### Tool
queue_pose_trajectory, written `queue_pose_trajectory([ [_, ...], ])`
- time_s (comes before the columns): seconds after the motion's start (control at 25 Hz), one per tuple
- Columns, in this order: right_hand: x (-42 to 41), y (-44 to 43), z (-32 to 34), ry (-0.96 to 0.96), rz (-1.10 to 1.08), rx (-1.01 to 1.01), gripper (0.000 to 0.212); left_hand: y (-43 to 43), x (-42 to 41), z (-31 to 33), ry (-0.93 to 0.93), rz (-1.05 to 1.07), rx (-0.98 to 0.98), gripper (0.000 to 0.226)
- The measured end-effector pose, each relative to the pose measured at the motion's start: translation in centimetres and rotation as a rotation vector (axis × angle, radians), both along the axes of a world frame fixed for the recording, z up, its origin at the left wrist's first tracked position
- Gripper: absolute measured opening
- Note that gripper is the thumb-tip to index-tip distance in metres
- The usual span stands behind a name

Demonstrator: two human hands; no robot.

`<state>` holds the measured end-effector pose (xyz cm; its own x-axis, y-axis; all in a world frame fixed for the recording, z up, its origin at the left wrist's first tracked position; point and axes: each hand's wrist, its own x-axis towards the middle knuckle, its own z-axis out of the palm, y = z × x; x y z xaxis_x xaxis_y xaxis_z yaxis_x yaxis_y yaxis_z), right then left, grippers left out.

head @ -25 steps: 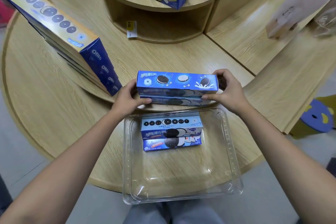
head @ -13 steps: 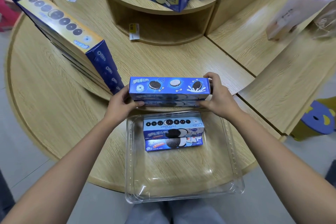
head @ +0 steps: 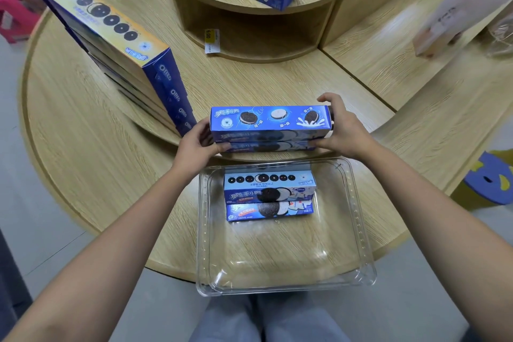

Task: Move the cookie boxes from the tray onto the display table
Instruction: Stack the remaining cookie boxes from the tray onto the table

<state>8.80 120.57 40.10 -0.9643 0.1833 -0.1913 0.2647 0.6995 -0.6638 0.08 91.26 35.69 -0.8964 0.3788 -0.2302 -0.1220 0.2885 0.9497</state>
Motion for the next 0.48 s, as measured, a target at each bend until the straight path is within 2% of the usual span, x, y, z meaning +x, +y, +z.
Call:
queue_pose_trajectory([
  [0.2,-0.3,-0.1,0.2,-0.042,-0.002,-0.011,0.089,0.2,0.0,1.0,0.001,-0.01,-0.062,0.05],
  [0.32,0.5,-0.1,0.4,-0.063,-0.03,-0.077,0.102,0.2,0.6,1.2,0.046,-0.021,-0.186,0.067],
  [0.4,2.5,-0.4,0.4,0.042,-0.149,-0.174,0.099,-0.5,1.9,1.0,0.082,0.04,-0.328,0.077],
  [0.48,5.5,-1.2,-0.7,0.183,-0.285,-0.294,0.083,-1.6,4.4,0.5,0.152,0.099,-0.491,0.064],
])
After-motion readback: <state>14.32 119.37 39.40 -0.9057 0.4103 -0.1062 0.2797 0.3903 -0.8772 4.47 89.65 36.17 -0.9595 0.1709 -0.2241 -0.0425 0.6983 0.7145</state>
